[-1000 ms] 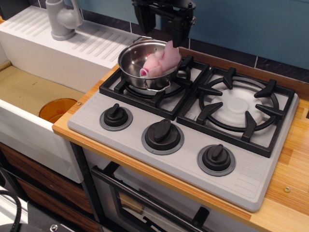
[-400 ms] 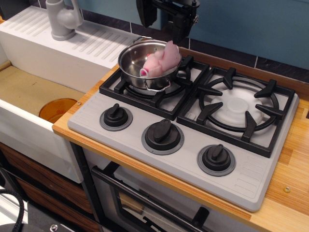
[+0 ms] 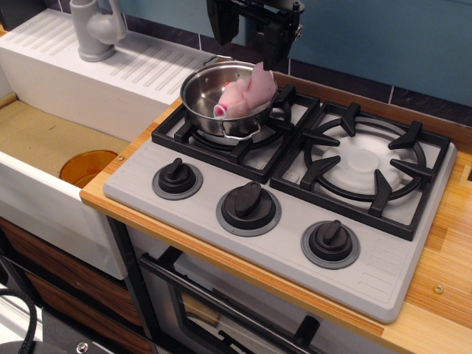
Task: Put pan on stove and put stuffedpig in pan
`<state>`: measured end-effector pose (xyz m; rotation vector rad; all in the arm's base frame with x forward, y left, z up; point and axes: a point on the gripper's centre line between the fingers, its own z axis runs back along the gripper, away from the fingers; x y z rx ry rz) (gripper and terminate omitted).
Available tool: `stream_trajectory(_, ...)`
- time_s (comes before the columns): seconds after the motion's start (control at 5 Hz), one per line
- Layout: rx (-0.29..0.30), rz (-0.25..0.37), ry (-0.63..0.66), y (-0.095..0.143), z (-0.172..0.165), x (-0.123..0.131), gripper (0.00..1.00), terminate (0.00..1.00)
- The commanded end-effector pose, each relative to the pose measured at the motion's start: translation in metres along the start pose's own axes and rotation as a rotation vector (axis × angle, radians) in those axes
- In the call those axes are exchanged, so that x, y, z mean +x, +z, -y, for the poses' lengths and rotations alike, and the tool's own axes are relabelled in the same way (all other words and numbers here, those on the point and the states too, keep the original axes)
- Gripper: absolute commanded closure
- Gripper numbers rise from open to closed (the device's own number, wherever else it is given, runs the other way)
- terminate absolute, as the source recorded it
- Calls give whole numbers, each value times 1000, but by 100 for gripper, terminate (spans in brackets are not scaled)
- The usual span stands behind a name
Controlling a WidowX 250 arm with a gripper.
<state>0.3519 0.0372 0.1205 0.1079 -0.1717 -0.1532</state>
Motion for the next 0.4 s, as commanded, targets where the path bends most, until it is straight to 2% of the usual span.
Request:
stream_trajectory(0.0,67,66,9,19,-5,15,0,0)
stream_trajectory(0.2,57,6,-1,14,-6,14,0,100)
